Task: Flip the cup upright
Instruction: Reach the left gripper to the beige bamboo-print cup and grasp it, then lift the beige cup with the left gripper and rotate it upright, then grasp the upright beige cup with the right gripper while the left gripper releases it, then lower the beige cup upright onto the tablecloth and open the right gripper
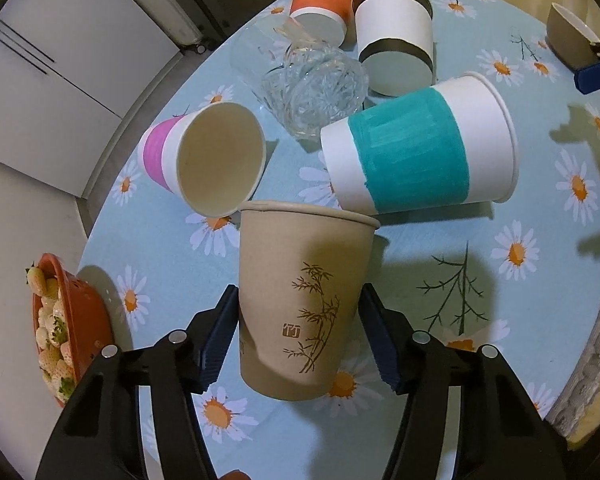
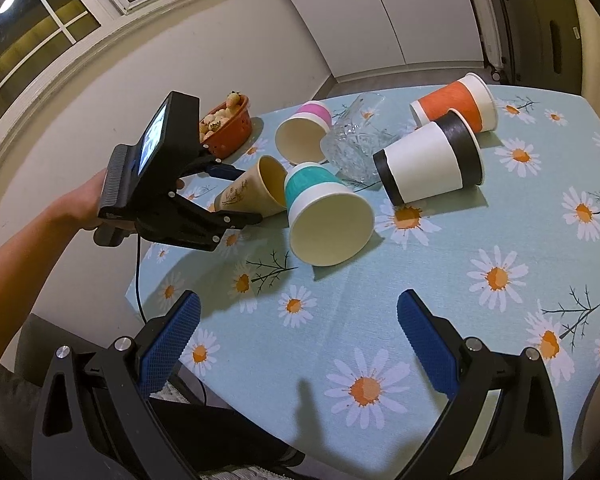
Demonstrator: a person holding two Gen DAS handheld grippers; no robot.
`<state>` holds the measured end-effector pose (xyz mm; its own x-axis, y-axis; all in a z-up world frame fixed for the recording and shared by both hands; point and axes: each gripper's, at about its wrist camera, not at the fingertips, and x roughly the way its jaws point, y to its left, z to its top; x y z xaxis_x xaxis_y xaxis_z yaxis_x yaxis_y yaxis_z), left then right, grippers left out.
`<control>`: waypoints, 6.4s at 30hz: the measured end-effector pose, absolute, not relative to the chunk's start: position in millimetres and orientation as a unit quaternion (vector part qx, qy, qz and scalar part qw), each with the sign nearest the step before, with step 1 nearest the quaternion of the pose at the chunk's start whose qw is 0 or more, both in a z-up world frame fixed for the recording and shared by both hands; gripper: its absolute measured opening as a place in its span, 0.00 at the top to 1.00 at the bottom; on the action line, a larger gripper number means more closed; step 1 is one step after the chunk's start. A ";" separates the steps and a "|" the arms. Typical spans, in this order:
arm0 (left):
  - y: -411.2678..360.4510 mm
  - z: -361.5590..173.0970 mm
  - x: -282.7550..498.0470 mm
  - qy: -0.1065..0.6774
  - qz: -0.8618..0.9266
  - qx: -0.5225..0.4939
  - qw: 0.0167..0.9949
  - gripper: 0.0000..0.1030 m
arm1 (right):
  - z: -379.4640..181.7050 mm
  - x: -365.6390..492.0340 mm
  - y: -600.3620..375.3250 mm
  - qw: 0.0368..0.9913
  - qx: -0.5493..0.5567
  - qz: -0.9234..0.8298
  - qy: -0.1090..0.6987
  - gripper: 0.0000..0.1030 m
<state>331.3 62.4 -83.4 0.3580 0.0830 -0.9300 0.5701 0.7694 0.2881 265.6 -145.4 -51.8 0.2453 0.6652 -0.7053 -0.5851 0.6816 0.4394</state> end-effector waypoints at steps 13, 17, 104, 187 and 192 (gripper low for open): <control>86.7 -34.7 307.4 0.556 -0.104 0.110 0.817 0.43 | -37.4 263.2 -161.0 0.787 0.087 0.395 0.467 0.05; 81.1 -19.3 283.7 0.551 -0.092 0.030 0.829 0.43 | -24.1 260.1 -169.0 0.785 0.111 0.397 0.461 0.05; 68.2 -69.4 78.1 0.452 -0.004 -0.365 0.814 0.32 | -94.6 251.5 -64.1 0.679 0.005 0.323 0.659 0.29; 95.6 -73.5 79.0 0.362 -0.027 -0.389 0.847 0.32 | -124.3 140.7 -72.8 0.962 -0.091 0.205 0.157 0.40; 96.2 -73.7 78.9 0.362 -0.025 -0.386 0.848 0.32 | -125.5 141.6 -73.3 0.960 -0.091 0.206 0.164 0.40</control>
<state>78.9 96.2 -73.7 0.7372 -0.3220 -0.5940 -0.2368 0.7003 -0.6735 141.6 -73.3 -125.5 0.8617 0.3653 -0.3523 -0.4252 0.8986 -0.1082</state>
